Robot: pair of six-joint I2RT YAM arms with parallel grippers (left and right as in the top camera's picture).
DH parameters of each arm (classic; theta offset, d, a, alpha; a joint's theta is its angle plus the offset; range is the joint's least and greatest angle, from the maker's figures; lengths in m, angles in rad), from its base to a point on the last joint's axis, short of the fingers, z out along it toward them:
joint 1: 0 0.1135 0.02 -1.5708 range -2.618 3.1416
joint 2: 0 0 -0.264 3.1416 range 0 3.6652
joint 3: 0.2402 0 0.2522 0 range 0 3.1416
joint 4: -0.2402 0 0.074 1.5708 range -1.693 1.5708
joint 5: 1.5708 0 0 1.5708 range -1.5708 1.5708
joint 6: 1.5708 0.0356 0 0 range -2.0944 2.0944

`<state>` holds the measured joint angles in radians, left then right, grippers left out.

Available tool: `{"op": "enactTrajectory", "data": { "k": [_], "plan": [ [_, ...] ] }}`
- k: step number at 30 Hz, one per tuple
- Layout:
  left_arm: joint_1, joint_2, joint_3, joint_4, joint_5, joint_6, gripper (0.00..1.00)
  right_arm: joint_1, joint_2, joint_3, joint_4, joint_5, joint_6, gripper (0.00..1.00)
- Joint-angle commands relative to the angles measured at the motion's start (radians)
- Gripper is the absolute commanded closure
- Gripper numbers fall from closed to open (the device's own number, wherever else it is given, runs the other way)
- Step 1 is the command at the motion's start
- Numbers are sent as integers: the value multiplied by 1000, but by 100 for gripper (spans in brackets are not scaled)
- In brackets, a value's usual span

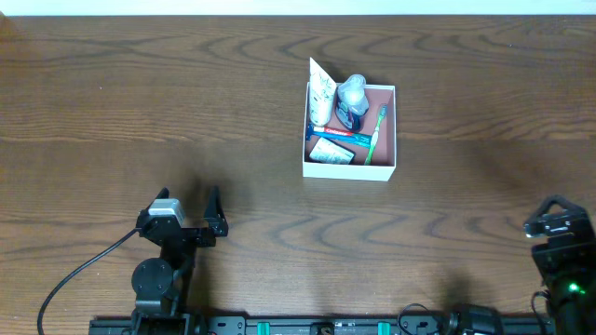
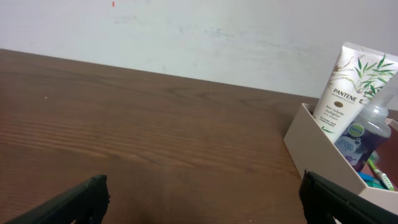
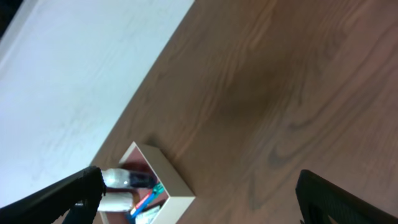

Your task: Pack container

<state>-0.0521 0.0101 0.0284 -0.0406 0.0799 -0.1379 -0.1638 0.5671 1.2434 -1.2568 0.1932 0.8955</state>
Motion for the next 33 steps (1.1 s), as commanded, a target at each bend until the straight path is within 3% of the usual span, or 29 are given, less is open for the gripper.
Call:
{"op": "enactTrajectory", "data": {
  "k": [1, 4, 9, 12, 25, 33],
  "plan": [
    [6, -6, -24, -21, 17, 5, 2, 21, -63, -133, 70, 17, -2, 1],
    [6, -6, -24, -21, 17, 5, 2, 23, -128, -283, 220, 4, -67, 1],
    [6, -6, -24, -21, 17, 5, 2, 81, -245, -525, 546, -75, -390, 1],
    [6, -6, -24, -21, 17, 5, 2, 110, -301, -635, 647, -96, -492, 1],
    [6, -6, -24, -21, 17, 5, 2, 119, -445, -1006, 954, -97, -550, 1],
    [6, -6, -24, -21, 17, 5, 2, 119, -531, -1081, 982, -66, -522, 1]
  ]
}}
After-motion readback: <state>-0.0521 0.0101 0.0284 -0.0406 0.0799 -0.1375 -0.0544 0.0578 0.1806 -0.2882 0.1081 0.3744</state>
